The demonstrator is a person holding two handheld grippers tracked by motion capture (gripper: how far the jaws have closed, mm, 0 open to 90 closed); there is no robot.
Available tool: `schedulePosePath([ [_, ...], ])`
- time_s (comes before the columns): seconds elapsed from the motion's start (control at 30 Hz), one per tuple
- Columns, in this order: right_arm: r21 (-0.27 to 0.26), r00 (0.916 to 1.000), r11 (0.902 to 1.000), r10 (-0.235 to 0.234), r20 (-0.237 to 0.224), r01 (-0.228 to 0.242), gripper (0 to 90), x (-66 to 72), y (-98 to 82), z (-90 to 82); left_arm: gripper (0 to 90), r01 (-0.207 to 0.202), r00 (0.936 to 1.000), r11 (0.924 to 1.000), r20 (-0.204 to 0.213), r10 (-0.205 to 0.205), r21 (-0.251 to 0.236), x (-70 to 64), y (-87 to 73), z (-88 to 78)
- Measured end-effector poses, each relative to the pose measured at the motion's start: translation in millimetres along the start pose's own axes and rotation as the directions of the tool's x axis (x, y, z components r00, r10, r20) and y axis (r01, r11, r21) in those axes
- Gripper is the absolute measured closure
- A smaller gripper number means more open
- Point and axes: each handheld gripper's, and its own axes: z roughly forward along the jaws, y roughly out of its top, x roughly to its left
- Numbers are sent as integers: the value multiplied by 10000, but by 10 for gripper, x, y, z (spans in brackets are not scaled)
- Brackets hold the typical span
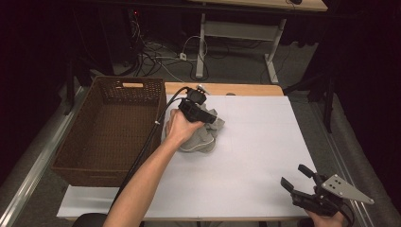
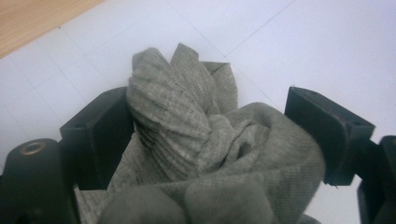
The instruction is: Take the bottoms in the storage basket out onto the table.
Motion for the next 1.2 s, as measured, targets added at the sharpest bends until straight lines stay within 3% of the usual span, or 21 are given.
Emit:
schedulePosePath([
  [0.2,0,10000,10000,21,-9,-21,206,-3,-1,0,164,-51,9998,9994,213,58,-328,-35,17,-87],
  [0.73,-4,10000,10000,13,5,-13,207,2,0,1,163,-411,9989,9989,204,416,-241,-70,10,-206],
  [1.03,13,10000,10000,17,9,-17,209,-1,-1,2,163,-431,9988,9977,229,443,-514,-58,3,-317],
  [1.2,15,10000,10000,18,8,-18,210,0,0,2,164,-195,9990,9967,394,227,-785,-8,-7,-394],
])
